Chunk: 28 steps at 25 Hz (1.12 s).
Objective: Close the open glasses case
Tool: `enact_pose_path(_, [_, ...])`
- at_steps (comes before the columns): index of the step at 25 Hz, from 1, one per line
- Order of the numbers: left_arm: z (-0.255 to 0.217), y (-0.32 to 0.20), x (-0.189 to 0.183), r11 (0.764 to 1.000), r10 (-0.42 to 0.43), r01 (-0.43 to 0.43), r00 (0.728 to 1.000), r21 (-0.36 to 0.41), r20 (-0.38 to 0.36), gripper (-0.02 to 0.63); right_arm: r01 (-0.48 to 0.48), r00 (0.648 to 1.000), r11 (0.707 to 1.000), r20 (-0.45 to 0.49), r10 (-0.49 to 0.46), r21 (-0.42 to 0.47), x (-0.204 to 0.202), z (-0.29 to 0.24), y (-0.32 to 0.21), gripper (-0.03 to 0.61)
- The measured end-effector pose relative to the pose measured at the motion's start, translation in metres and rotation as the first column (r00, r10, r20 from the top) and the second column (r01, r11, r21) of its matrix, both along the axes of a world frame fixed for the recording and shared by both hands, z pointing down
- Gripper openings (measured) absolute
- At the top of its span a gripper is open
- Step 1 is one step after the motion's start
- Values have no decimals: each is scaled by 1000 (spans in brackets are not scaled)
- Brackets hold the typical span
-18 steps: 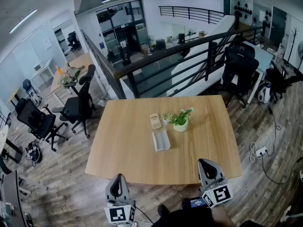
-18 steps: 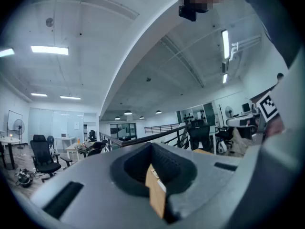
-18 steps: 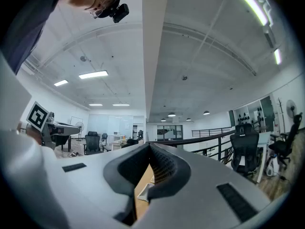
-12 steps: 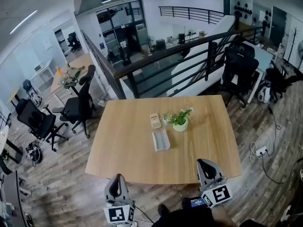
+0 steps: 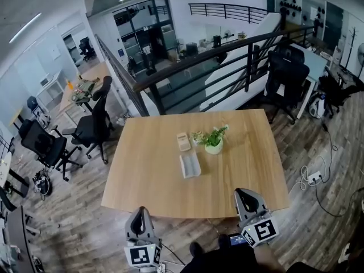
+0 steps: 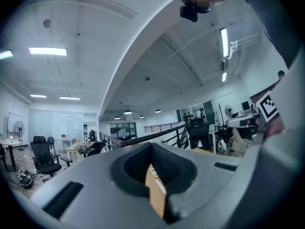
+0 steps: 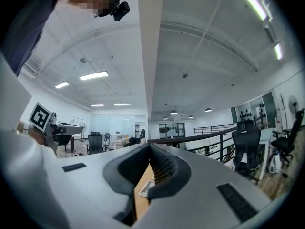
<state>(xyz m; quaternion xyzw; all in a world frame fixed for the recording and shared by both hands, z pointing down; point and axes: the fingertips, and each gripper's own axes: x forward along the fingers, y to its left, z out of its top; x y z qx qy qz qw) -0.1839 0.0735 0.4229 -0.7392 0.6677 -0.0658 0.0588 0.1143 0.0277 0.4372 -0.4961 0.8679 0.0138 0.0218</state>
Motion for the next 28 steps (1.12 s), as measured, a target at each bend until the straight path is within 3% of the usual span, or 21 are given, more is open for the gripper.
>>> enact_pose_path(13, [-13, -12, 70, 1000, -16, 17, 997, -5, 74, -1, -36, 996, 997, 75, 41, -64, 90, 27, -24, 15])
enact_pose_path(19, [-2, -31, 71, 1000, -9, 10, 998, -10, 65, -1, 1, 998, 997, 64, 4, -80, 80, 36, -37, 15])
enact_pose_path(28, [9, -94, 53, 994, 108, -108, 994, -2, 33, -1, -62, 998, 993, 17, 64, -99, 43, 34, -74, 15])
